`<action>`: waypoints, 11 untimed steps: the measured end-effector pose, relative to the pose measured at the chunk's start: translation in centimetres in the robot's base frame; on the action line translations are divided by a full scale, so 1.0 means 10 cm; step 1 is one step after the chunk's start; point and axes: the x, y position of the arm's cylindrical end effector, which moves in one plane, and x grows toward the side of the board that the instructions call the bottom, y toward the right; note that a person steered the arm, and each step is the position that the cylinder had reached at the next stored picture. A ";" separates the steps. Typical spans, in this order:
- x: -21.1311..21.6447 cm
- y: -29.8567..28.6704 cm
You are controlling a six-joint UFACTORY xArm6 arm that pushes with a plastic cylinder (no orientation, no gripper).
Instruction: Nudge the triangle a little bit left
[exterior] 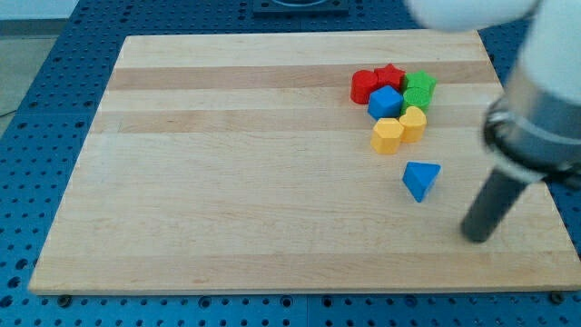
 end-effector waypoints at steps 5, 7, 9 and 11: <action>-0.47 -0.45; -0.14 -1.10; -0.14 -0.84; -0.12 -0.64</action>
